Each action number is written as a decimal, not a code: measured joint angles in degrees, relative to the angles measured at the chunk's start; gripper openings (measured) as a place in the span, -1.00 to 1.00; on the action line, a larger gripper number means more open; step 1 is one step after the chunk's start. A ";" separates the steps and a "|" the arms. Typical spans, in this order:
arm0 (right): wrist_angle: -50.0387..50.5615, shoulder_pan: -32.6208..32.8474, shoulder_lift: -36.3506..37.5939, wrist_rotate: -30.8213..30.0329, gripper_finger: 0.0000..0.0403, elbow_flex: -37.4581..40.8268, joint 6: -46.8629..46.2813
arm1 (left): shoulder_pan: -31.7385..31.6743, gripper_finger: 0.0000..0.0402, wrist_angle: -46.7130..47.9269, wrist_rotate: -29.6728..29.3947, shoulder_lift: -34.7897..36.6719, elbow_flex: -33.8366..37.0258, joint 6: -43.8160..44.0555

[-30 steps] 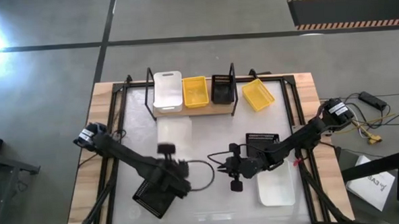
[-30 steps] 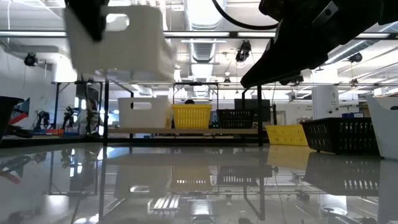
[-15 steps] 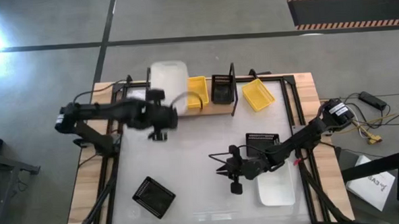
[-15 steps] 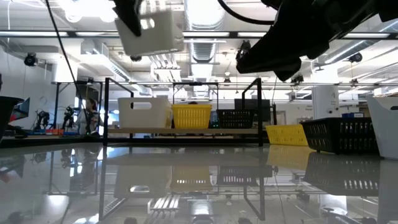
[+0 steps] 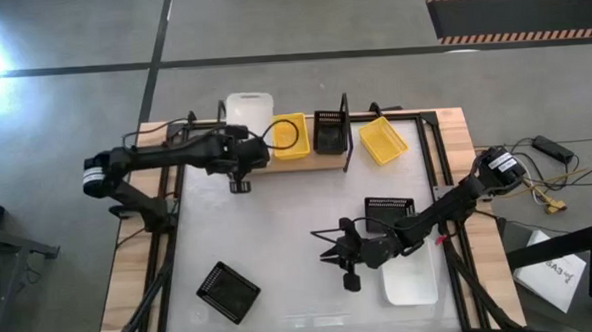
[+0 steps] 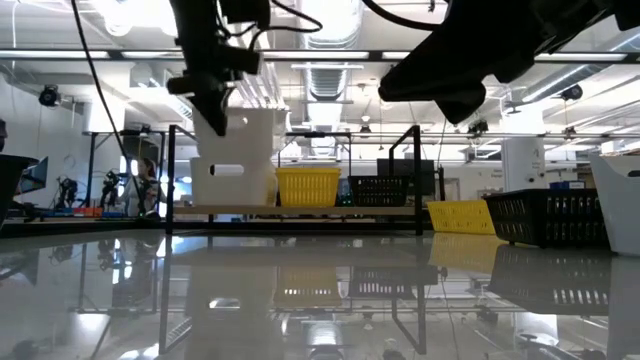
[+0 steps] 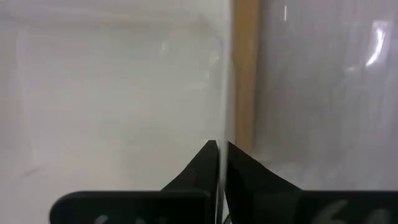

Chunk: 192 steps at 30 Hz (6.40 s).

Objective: Stack baskets on shelf by color
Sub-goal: Stack the left white bin on top of the white bin on the shelf

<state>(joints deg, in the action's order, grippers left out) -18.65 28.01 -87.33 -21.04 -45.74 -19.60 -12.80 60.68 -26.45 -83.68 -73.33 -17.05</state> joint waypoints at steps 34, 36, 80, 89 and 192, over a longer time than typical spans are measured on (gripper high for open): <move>0.42 1.41 0.18 0.00 -0.83 0.00 0.07 | 13.66 -1.00 1.07 -0.93 2.17 -7.64 0.36; 0.44 2.05 0.46 0.00 -0.83 0.00 0.09 | 16.26 -1.00 2.99 -0.78 2.27 -7.57 2.59; 7.98 9.48 4.72 -0.09 -0.83 0.00 -2.66 | 38.94 -0.04 4.62 3.69 -8.54 -15.02 63.18; 8.02 9.50 4.70 -0.06 -0.83 0.00 -2.18 | 26.26 -0.03 4.29 14.58 -11.77 -10.45 65.13; 10.95 14.03 5.08 -4.61 -0.83 -0.01 -6.36 | 34.66 -0.97 1.46 19.32 -33.35 -24.81 45.44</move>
<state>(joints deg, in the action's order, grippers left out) -7.70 42.04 -82.25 -25.65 -45.75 -25.96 21.87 62.14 -7.13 -117.03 -98.14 28.38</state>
